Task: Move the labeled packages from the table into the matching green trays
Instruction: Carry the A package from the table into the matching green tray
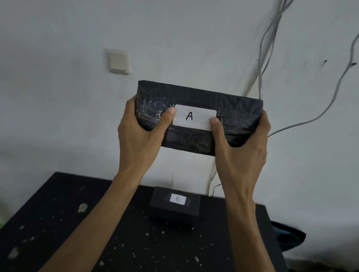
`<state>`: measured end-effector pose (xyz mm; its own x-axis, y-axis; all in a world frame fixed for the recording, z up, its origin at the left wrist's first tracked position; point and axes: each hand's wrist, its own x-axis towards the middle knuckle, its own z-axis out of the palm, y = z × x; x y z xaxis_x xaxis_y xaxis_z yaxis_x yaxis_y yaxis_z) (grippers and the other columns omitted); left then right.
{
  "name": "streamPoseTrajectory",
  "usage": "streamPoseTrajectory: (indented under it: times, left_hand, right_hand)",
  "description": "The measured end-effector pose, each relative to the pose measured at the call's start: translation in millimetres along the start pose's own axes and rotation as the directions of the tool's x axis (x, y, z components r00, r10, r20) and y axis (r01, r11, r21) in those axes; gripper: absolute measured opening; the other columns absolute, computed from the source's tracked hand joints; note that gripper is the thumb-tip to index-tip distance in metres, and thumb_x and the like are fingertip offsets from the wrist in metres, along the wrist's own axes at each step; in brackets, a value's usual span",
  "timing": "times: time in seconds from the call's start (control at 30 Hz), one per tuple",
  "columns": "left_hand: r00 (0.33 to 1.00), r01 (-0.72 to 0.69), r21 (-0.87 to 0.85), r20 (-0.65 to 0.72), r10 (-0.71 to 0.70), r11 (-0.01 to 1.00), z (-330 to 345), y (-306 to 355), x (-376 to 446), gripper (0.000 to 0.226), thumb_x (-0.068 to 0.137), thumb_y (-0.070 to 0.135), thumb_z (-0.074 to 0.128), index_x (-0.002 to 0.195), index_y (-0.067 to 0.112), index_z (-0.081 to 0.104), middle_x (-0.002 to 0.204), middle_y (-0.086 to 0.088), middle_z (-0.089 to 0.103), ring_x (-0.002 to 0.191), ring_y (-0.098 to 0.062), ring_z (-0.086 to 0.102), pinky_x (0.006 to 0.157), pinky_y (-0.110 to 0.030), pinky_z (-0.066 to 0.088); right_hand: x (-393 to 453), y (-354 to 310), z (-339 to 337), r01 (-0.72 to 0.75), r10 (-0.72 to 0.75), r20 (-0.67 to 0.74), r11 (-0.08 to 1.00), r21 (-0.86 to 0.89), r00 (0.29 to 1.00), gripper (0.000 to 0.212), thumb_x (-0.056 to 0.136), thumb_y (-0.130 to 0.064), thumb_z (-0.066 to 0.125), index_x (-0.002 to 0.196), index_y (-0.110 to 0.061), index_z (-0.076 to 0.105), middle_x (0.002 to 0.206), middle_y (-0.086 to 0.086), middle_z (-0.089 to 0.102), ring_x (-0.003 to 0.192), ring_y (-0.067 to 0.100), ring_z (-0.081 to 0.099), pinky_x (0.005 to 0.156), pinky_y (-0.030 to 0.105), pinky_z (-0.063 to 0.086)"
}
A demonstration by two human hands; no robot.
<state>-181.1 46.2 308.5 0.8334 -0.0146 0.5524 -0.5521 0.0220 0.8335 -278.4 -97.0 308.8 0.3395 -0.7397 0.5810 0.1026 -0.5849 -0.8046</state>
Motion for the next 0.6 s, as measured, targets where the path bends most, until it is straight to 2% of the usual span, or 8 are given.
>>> streamPoseTrajectory:
  times: [0.17,0.27,0.37,0.43,0.53,0.6]
  left_hand:
    - [0.995,0.094,0.057,-0.021,-0.093,0.994,-66.7,-27.4,-0.8,0.053,0.08,0.054,0.07,0.122,0.023,0.059,0.105,0.015,0.066,0.095,0.01,0.061,0.072,-0.002,0.046]
    - [0.986,0.165,0.112,-0.043,-0.161,0.98,-124.6,-53.0,-3.8,0.049,0.08,0.057,0.068,0.119,0.028,0.059,0.102,0.017,0.067,0.094,0.011,0.062,0.072,-0.003,0.047]
    - [0.969,0.247,0.166,-0.076,-0.237,0.955,-187.0,-80.1,-9.2,0.049,0.079,0.063,0.065,0.117,0.032,0.06,0.1,0.02,0.068,0.094,0.01,0.063,0.074,-0.011,0.051]
    - [0.953,0.3,0.207,-0.109,-0.283,0.931,-231.7,-99.1,-12.0,0.052,0.078,0.066,0.064,0.117,0.033,0.059,0.102,0.019,0.067,0.093,0.013,0.062,0.078,-0.015,0.05]
    - [0.923,0.372,0.236,-0.195,-0.332,0.898,-304.8,-128.7,-17.1,0.059,0.076,0.064,0.068,0.123,0.03,0.057,0.104,0.02,0.066,0.092,0.013,0.062,0.082,-0.017,0.051]
    - [0.904,0.4,0.257,-0.27,-0.332,0.88,-354.4,-149.1,-21.5,0.066,0.075,0.062,0.07,0.128,0.029,0.049,0.106,0.022,0.062,0.093,0.013,0.06,0.082,-0.015,0.049]
  right_hand:
    - [-44.3,-3.6,32.9,-0.009,-0.002,0.165,0.998,0.068,0.986,0.083,0.085,-0.065,0.063,0.153,-0.029,0.033,0.141,-0.012,0.052,0.122,-0.002,0.054,0.101,0.029,0.052]
    - [-85.1,-5.9,61.5,-0.028,-0.005,0.314,0.994,0.102,0.95,0.08,0.087,-0.062,0.062,0.154,-0.033,0.03,0.135,-0.017,0.05,0.114,-0.019,0.05,0.094,0.011,0.048]
    - [-127.3,-9.6,97.0,-0.088,0.024,0.449,0.989,0.122,0.893,0.075,0.091,-0.054,0.063,0.155,-0.034,0.03,0.139,-0.014,0.051,0.116,-0.013,0.053,0.096,0.016,0.05]
    - [-156.2,-15.2,125.8,-0.125,0.042,0.531,0.985,0.121,0.846,0.075,0.091,-0.051,0.064,0.155,-0.033,0.031,0.14,-0.014,0.053,0.113,-0.01,0.055,0.092,0.01,0.049]
    - [-208.5,-28.5,175.6,-0.173,0.066,0.648,0.98,0.102,0.759,0.069,0.094,-0.043,0.065,0.154,-0.027,0.035,0.12,-0.029,0.055,0.101,-0.025,0.053,0.079,-0.002,0.045]
    - [-248.4,-39.1,212.6,-0.191,0.093,0.703,0.98,0.063,0.705,0.065,0.095,-0.038,0.064,0.152,-0.025,0.037,0.109,-0.035,0.052,0.095,-0.024,0.055,0.075,0.0,0.047]
